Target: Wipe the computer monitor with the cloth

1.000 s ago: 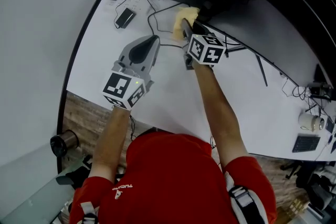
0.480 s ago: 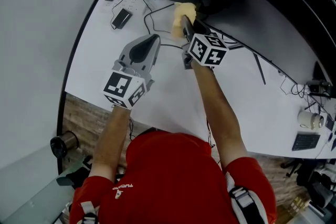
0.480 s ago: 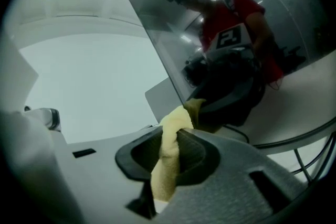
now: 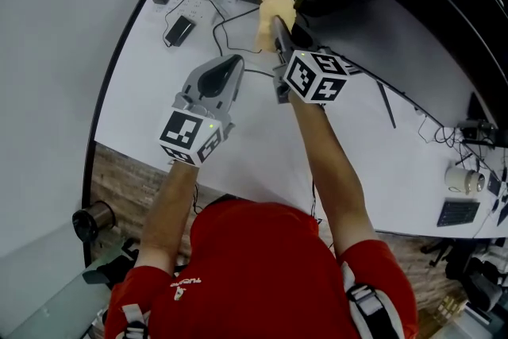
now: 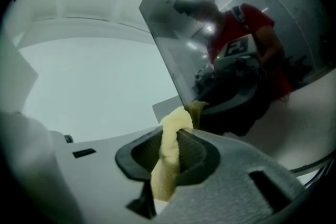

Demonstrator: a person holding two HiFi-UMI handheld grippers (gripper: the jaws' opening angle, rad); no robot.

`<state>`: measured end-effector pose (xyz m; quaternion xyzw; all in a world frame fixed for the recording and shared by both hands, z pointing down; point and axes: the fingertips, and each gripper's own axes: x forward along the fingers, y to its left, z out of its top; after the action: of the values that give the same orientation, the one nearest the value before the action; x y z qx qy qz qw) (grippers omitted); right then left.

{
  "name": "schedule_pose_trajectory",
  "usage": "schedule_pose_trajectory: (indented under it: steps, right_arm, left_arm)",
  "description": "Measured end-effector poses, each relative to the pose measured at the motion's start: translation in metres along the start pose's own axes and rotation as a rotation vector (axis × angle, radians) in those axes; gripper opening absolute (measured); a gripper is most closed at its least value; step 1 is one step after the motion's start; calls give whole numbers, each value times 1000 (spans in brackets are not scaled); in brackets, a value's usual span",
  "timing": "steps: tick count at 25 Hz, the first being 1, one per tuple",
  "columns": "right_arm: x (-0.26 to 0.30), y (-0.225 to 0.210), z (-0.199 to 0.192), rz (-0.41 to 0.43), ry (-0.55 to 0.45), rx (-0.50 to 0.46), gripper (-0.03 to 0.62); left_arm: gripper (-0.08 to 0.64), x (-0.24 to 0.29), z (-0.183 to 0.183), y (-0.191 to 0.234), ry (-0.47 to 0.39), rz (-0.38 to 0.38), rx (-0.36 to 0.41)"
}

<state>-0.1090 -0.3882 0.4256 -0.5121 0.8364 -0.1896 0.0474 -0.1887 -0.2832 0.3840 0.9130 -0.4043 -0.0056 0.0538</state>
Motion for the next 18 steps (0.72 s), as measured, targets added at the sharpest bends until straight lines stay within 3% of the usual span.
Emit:
schedule_pose_trajectory:
  steps: [18]
  right_arm:
    - [-17,41,96,31,-122,-78,60]
  left_arm:
    - [12,17,14,-10,-34,-59,3]
